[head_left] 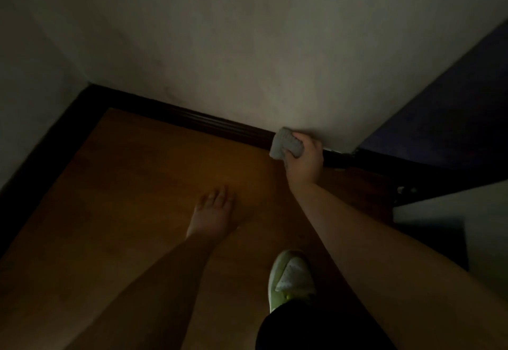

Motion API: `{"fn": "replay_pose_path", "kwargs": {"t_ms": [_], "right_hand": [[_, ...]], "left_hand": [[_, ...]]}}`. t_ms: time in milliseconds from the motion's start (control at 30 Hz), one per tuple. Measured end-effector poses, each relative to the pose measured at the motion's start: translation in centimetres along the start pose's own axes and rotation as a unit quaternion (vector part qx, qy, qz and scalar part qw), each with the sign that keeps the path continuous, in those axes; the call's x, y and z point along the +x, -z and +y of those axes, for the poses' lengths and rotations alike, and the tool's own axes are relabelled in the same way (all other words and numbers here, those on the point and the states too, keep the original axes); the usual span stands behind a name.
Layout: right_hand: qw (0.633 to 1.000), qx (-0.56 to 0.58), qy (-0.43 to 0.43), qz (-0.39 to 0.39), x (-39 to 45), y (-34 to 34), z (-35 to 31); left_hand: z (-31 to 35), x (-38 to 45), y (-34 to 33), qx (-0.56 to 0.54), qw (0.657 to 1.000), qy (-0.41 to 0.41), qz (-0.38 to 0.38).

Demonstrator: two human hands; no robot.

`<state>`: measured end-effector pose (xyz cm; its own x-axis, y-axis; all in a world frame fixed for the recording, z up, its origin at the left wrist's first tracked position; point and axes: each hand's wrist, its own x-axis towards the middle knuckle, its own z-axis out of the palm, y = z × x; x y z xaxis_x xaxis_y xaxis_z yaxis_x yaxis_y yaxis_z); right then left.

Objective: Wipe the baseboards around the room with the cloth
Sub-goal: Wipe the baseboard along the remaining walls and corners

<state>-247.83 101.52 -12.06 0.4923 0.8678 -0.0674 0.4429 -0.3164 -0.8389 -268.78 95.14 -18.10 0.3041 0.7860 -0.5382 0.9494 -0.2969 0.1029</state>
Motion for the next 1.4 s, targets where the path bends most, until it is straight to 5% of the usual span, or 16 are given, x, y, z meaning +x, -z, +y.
{"fn": "replay_pose_path", "kwargs": {"t_ms": [300, 867, 967, 1400], "right_hand": [[1.0, -0.009, -0.007, 0.019, 0.7, 3.3, 4.1], [0.993, -0.118, 0.006, -0.005, 2.0, 12.2, 8.6], [0.982, -0.184, -0.037, 0.026, 1.6, 13.6, 10.8], [0.966, -0.124, -0.182, 0.136, 0.9, 12.0, 14.2]], "left_hand": [[8.2, 3.0, -1.4, 0.017, 0.999, -0.046, 0.01], [9.7, 2.9, 0.0, 0.024, 0.999, -0.023, -0.015], [10.3, 2.9, 0.0, 0.028, 0.999, -0.033, 0.001], [15.0, 4.8, -0.1, 0.052, 0.992, -0.115, -0.005]]}}
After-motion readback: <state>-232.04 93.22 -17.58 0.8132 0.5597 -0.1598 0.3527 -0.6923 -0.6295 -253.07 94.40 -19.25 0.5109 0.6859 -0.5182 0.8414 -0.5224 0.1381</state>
